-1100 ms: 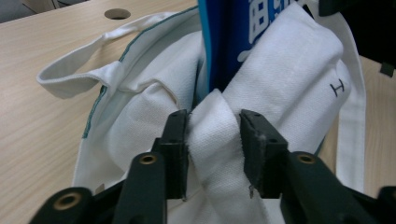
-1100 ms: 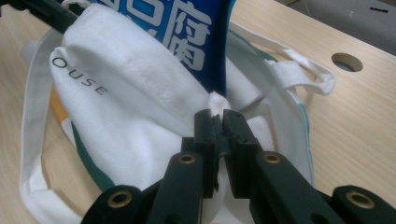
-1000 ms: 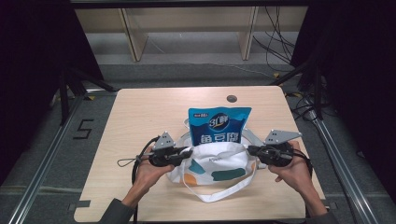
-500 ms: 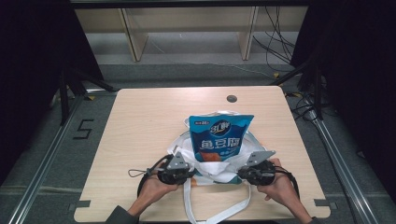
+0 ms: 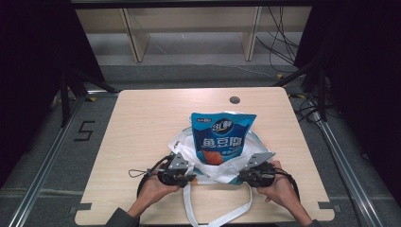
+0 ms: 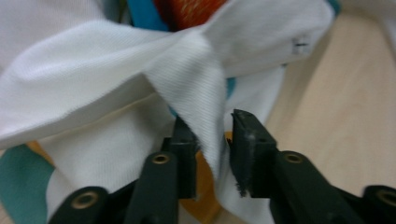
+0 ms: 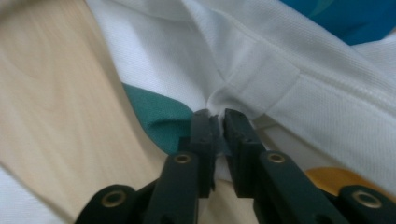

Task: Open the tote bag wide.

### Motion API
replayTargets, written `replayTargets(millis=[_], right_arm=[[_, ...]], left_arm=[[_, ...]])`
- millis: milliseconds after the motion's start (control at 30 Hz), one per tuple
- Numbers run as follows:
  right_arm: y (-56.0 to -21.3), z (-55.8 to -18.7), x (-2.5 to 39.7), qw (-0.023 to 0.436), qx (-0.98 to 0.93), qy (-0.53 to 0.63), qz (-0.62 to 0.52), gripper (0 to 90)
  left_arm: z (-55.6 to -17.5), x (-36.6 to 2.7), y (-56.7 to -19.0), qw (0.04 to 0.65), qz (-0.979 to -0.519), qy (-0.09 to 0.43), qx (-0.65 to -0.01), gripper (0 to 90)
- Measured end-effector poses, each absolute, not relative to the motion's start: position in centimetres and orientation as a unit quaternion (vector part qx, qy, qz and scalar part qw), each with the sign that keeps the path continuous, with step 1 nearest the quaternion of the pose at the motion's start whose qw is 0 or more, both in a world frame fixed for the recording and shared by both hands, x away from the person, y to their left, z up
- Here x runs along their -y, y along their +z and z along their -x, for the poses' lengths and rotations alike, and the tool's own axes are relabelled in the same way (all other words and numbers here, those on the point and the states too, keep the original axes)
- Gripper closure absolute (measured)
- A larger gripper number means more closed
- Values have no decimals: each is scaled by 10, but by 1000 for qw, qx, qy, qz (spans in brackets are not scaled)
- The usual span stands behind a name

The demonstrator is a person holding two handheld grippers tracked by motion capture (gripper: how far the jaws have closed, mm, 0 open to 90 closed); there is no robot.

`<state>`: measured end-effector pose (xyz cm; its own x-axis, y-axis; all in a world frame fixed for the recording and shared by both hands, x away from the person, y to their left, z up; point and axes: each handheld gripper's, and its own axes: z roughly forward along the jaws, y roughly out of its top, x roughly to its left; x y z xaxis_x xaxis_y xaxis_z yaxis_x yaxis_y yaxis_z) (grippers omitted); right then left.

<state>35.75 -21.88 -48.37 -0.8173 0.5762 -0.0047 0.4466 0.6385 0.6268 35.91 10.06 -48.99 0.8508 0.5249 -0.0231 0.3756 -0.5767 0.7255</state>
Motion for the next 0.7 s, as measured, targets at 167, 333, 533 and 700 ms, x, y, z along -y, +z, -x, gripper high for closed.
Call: replayTargets(millis=[167,333,533,700], right_arm=[[-454,-351,234,88,-879,370,-289,672],[-422,-347,240,131,-841,438,-287,653],[-433,-365,211,120,-847,439,-274,750],[-453,-365,186,95,-883,383,-253,879]], left_arm=[[-346,-115,-457,419,-866,93,-256,601],[-357,-130,-436,484,-816,99,-300,597],[-386,-116,-438,497,-798,102,-325,683],[-400,-99,-468,457,-825,75,-323,801]])
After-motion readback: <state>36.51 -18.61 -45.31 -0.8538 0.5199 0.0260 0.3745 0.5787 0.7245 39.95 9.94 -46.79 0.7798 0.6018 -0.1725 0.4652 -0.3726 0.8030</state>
